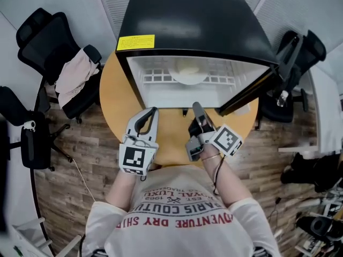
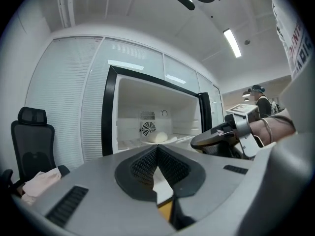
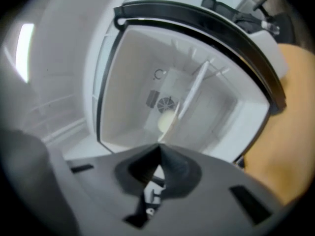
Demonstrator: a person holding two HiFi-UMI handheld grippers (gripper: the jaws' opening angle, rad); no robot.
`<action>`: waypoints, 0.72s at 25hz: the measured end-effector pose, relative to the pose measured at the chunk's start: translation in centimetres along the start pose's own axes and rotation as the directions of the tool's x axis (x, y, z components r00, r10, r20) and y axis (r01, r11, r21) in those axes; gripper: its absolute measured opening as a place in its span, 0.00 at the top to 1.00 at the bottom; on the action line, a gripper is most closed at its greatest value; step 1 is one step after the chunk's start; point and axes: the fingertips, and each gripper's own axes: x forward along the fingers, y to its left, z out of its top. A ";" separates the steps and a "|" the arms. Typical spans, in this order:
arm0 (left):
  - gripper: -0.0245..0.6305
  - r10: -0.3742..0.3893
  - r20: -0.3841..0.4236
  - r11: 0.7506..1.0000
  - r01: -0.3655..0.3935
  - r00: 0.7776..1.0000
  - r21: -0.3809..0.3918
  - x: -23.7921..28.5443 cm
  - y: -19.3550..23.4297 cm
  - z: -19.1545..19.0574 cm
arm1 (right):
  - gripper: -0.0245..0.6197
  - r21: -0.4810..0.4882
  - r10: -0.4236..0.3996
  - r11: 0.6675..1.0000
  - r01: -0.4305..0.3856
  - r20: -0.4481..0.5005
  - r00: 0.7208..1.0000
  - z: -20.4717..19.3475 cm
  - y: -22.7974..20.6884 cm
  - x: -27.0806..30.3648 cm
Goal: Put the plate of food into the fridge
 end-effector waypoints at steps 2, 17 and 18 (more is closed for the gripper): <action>0.91 -0.006 0.001 1.000 0.006 1.000 0.004 -0.7 -0.2 -0.1 | 0.92 -0.145 0.021 0.989 -0.021 -0.008 1.000 -0.6 0.9 -0.9; 0.91 -0.006 -0.003 1.000 0.006 1.000 -0.005 -3.2 -0.6 -0.4 | 0.92 -0.842 0.017 0.540 0.021 0.036 0.999 -2.7 5.1 -5.0; 0.91 -0.007 -0.001 1.000 0.007 1.000 -0.006 -3.2 -0.5 -0.3 | 0.92 -0.861 0.010 0.507 0.029 0.040 0.999 -2.7 5.2 -5.0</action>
